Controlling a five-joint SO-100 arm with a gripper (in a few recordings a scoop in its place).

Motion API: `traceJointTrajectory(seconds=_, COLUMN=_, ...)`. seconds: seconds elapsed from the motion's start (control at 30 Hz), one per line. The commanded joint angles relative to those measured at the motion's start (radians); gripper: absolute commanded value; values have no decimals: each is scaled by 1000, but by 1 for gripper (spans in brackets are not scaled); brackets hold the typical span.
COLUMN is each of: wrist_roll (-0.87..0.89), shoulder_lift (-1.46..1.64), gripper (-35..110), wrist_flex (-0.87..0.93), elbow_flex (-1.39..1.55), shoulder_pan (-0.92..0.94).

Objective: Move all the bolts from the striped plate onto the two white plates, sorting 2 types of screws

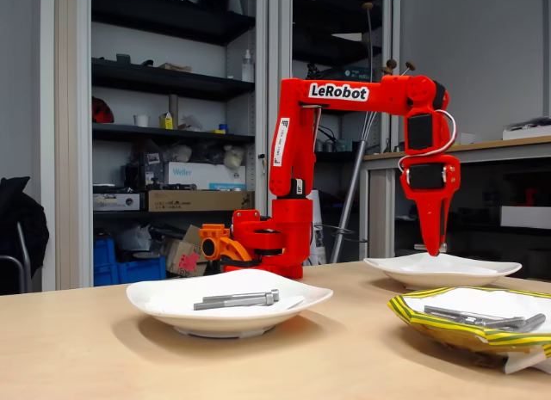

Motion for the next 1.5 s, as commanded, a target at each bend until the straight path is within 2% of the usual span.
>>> traceJointTrajectory(seconds=0.0, wrist_roll=144, shoulder_lift=106, gripper=0, wrist_flex=-20, elbow_flex=61, shoulder_pan=-84)
traceJointTrajectory(seconds=0.1, wrist_roll=236, shoulder_lift=133, gripper=0, wrist_flex=-77, elbow_flex=104, shoulder_pan=-130)
traceJointTrajectory(seconds=0.17, wrist_roll=276, shoulder_lift=138, gripper=6, wrist_flex=-120, elbow_flex=123, shoulder_pan=-155)
traceJointTrajectory(seconds=0.27, wrist_roll=287, shoulder_lift=132, gripper=15, wrist_flex=-178, elbow_flex=132, shoulder_pan=-175)
traceJointTrajectory(seconds=0.47, wrist_roll=259, shoulder_lift=103, gripper=18, wrist_flex=-253, elbow_flex=110, shoulder_pan=-173)
traceJointTrajectory(seconds=0.63, wrist_roll=63, shoulder_lift=35, gripper=17, wrist_flex=-305, elbow_flex=15, shoulder_pan=-61)
traceJointTrajectory(seconds=0.93, wrist_roll=-413, shoulder_lift=-186, gripper=14, wrist_flex=-325, elbow_flex=-296, shoulder_pan=204)
traceJointTrajectory(seconds=1.33, wrist_roll=-792, shoulder_lift=-440, gripper=10, wrist_flex=-305, elbow_flex=-612, shoulder_pan=365)
traceJointTrajectory(seconds=1.47, wrist_roll=-818, shoulder_lift=-483, gripper=8, wrist_flex=-310, elbow_flex=-638, shoulder_pan=396)
